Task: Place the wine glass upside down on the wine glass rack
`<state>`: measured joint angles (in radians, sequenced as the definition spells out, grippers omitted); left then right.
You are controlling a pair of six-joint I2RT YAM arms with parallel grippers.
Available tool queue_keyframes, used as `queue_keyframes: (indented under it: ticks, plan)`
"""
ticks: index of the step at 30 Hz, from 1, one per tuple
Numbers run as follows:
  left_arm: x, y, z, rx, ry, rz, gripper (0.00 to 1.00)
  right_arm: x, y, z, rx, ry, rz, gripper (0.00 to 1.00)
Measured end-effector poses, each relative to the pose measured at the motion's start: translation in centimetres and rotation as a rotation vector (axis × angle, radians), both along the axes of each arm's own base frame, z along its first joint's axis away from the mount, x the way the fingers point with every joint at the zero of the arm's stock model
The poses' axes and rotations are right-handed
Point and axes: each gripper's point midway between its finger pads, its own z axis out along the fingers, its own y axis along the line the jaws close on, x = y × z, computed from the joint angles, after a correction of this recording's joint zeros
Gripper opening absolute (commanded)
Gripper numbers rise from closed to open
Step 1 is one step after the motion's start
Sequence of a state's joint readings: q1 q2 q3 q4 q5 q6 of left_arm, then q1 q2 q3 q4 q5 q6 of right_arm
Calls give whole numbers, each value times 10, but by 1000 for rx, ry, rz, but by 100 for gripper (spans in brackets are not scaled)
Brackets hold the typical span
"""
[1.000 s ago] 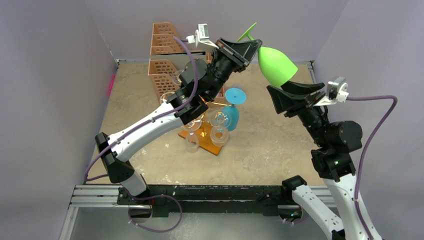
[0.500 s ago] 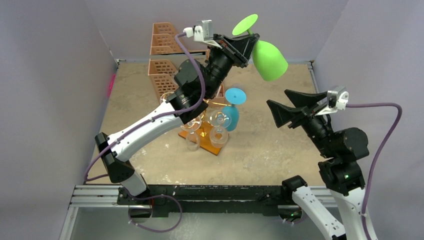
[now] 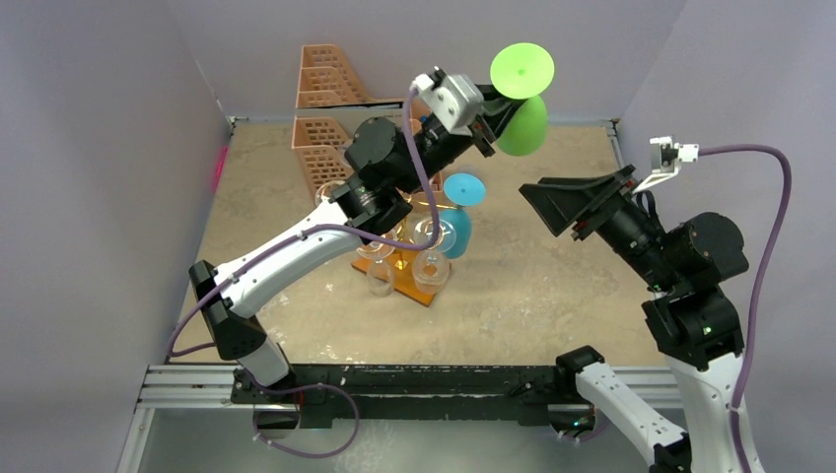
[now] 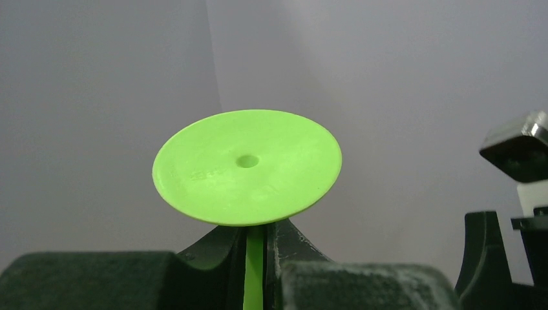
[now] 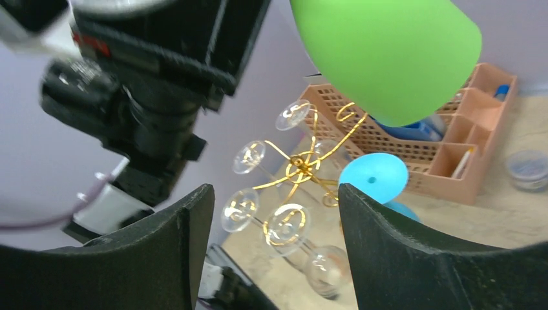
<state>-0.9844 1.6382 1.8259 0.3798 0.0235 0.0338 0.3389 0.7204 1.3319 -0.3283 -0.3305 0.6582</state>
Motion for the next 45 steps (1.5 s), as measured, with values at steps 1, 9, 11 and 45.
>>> queue_keyframes:
  ticks: [1,9,11,45]
  plan:
    - [-2,-4,-5,34,-43,-2,0,1,1,2,24,16,2,72]
    - [-2,-29,-67,231,-178,-22,0,13,-2,38,251,43,-31,72]
    - [-3,-32,-77,255,-192,-31,0,18,-9,43,304,55,-78,70]
    - [-26,-18,-77,246,-221,-89,49,67,-16,35,453,199,-208,0]
